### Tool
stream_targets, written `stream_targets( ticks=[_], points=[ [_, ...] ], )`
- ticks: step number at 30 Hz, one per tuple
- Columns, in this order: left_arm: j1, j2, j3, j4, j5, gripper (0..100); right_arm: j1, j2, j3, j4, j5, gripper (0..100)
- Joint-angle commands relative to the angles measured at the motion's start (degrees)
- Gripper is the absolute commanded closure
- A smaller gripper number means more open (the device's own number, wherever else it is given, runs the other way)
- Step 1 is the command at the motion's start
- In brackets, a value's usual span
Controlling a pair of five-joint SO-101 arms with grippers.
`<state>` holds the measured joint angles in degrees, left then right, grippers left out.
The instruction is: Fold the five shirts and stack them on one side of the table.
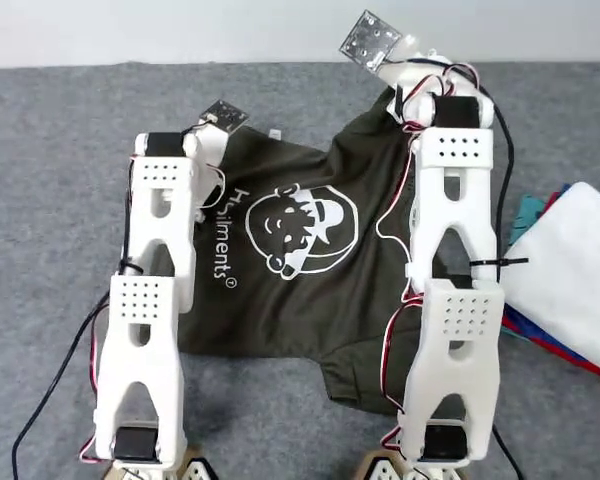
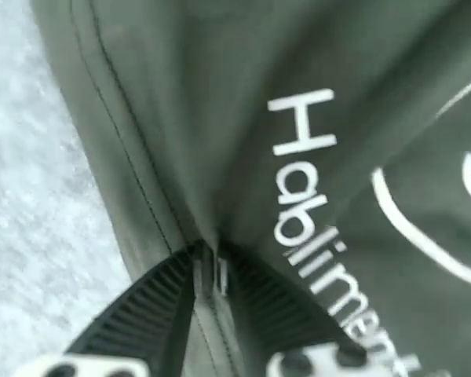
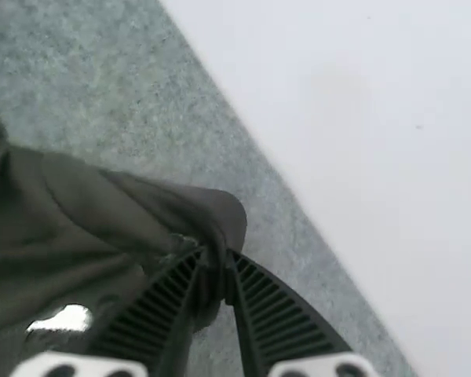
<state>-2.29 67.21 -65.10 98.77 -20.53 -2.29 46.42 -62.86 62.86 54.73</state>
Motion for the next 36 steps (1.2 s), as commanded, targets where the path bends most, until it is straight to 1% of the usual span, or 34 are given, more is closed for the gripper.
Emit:
stream_targets(
  ticks=[1, 4, 6, 10, 13, 18, 20, 22, 24, 30, 34, 36],
  points=[
    [-0.2, -13.8, 22.1, 2.0, -4.0, 99, 0.2, -5.7, -0.7, 4.0, -0.5, 98.8],
    [-0.1, -24.7, 39.2, 1.3, -7.6, 99, 0.2, -5.8, -0.7, 7.4, -0.5, 98.8],
    [-0.4, -30.9, 47.7, 0.6, -8.5, 99, 0.2, -6.0, -0.7, 10.3, -0.5, 98.8],
    [-0.6, -41.2, 59.4, 0.7, -10.0, 99, 0.2, -7.3, -0.7, 16.5, -0.6, 98.8],
    [-0.6, -47.4, 64.5, 0.5, -10.0, 99, 0.1, -7.7, -0.7, 19.8, -0.7, 98.8],
    [-0.6, -55.1, 65.4, 0.4, -9.5, 97, 0.1, -7.3, -0.7, 24.8, -0.7, 98.8],
    [-0.6, -57.1, 65.3, -0.8, -7.9, 92, 0.1, -7.3, -0.7, 25.0, -0.8, 98.8],
    [-0.7, -58.5, 65.3, -3.1, -3.8, 85, -0.1, -7.3, -0.7, 24.9, -0.8, 98.8],
    [-1.4, -59.7, 65.2, -5.7, -0.4, 81, -0.5, -7.2, -0.7, 25.2, -0.8, 98.8],
    [-4.1, -60.0, 61.0, -10.1, 3.2, 80, -1.7, -7.1, -0.6, 25.4, -0.8, 98.8],
    [-5.5, -59.6, 60.4, -18.2, 7.2, 80, -2.6, -7.1, -0.4, 25.3, -3.5, 98.8],
    [-5.8, -57.2, 60.3, -22.1, 9.6, 80, -2.9, -7.1, -0.4, 25.4, -4.3, 98.8]
  ],
)
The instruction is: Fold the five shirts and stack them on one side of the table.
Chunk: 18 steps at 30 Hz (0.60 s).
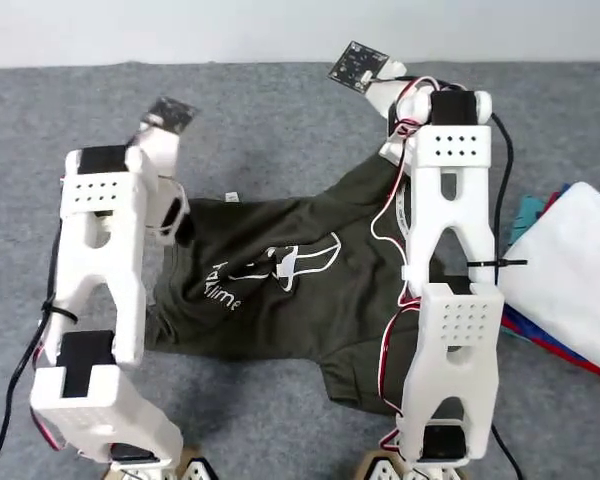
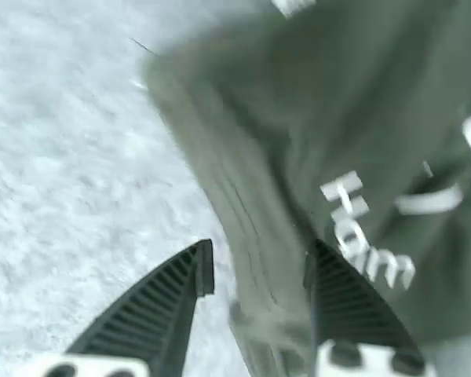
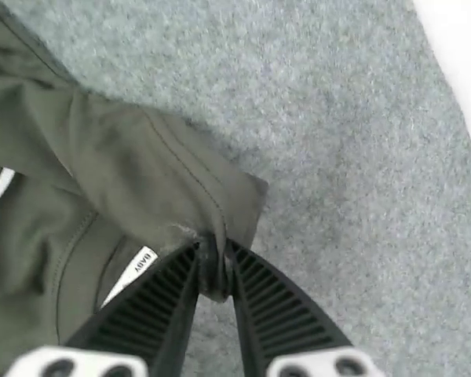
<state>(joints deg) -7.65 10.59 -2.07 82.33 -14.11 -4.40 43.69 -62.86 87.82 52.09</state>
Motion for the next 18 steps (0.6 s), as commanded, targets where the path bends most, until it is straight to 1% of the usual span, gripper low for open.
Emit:
stream_targets(
  ticks=[1, 5, 10, 14, 18],
  points=[
    [-0.6, 1.1, -3.0, -7.1, 4.4, 81, -0.8, -4.4, -0.4, 0.4, -1.8, 98.8],
    [-1.4, 10.1, -9.1, -6.9, 7.6, 81, -0.8, -4.4, -0.4, 0.4, -1.7, 98.8],
    [-1.8, 22.3, -23.7, -3.3, 11.3, 80, -0.7, -4.4, -0.4, 0.5, -1.7, 98.8],
    [-1.9, 32.6, -37.8, 1.1, 12.0, 80, -0.8, -4.4, -0.4, 0.5, -1.7, 98.8],
    [-1.9, 43.0, -52.3, 8.3, 12.0, 80, -0.7, -4.4, -0.4, 0.5, -1.7, 98.8]
  ],
)
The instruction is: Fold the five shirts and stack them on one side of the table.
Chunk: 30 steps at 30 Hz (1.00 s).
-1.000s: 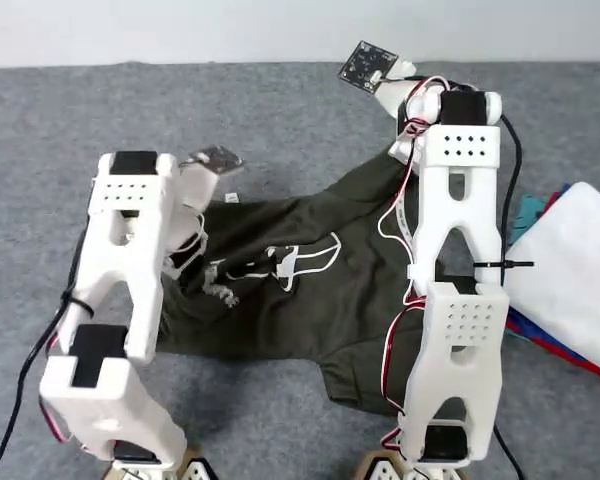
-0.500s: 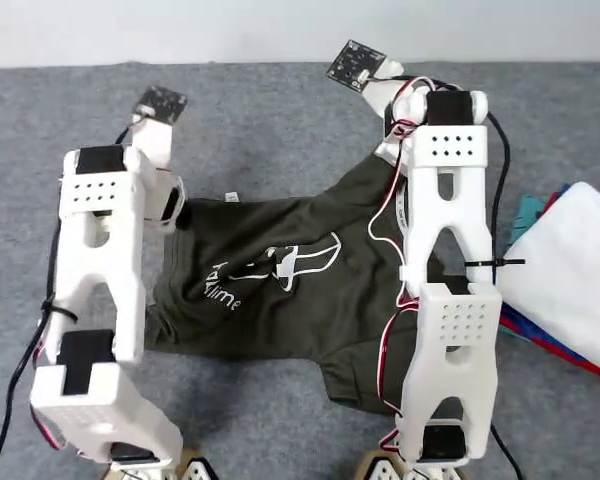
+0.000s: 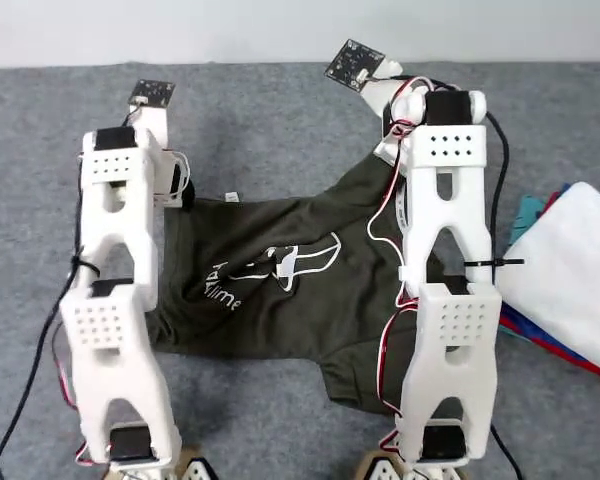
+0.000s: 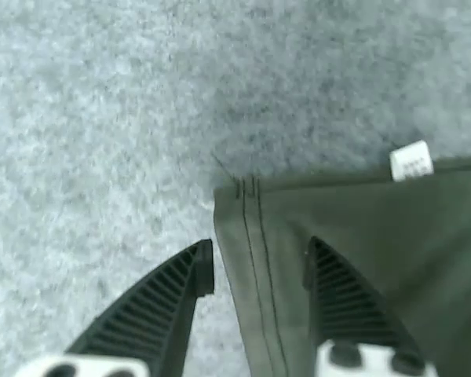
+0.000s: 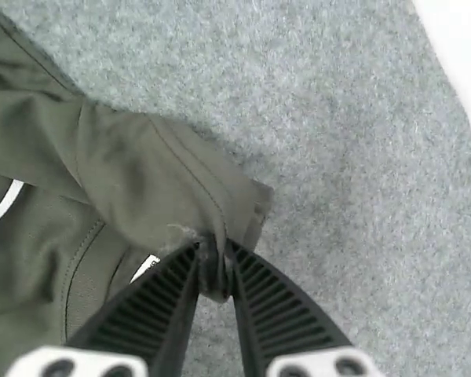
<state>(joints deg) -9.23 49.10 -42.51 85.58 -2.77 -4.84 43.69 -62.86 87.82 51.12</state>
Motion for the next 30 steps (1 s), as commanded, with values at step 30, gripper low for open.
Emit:
stream_targets(
  ticks=[30],
  points=[
    [0.0, 17.8, -50.9, 10.6, -10.7, 99, 0.4, -5.3, -11.2, -2.7, -0.7, 98.8]
  ],
)
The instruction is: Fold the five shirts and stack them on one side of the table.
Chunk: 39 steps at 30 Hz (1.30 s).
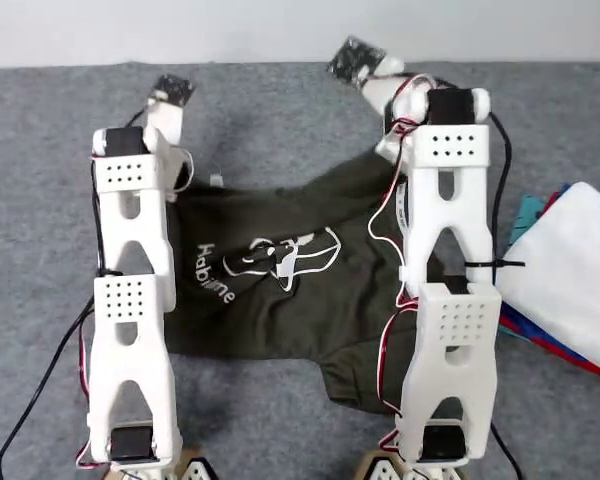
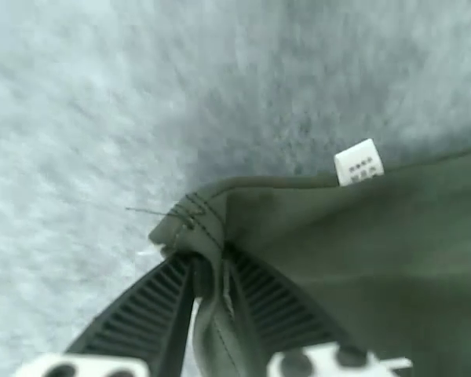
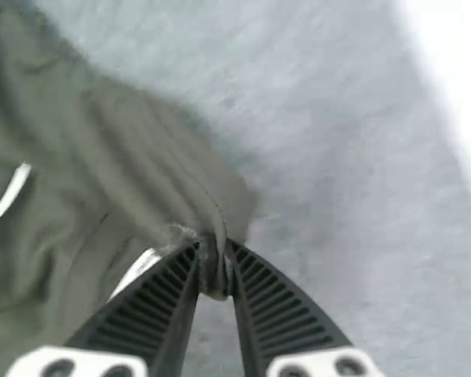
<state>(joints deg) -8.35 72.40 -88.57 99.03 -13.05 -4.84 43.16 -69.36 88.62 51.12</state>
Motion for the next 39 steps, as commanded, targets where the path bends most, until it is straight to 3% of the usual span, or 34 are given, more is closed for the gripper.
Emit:
stream_targets(
  ticks=[1, 10, 23, 31, 39],
  points=[
    [-1.1, -5.5, -5.7, -4.6, -0.4, 99, 0.7, -4.8, -4.9, -5.1, -0.7, 98.8],
    [-2.1, -5.7, -7.4, -23.3, -0.4, 99, 1.9, -4.8, -4.5, -21.7, -0.7, 98.8],
    [-1.2, -3.5, -5.9, -33.8, -2.8, 98, 2.9, -2.2, -4.9, -26.5, -0.7, 98.8],
    [-1.2, -1.0, -6.3, -24.4, -8.1, 98, 2.8, -2.5, -7.2, -23.9, -0.5, 98.8],
    [0.6, -1.3, -6.7, -9.7, -18.3, 98, 1.9, -2.2, -16.6, 1.7, -0.4, 98.8]
  ],
)
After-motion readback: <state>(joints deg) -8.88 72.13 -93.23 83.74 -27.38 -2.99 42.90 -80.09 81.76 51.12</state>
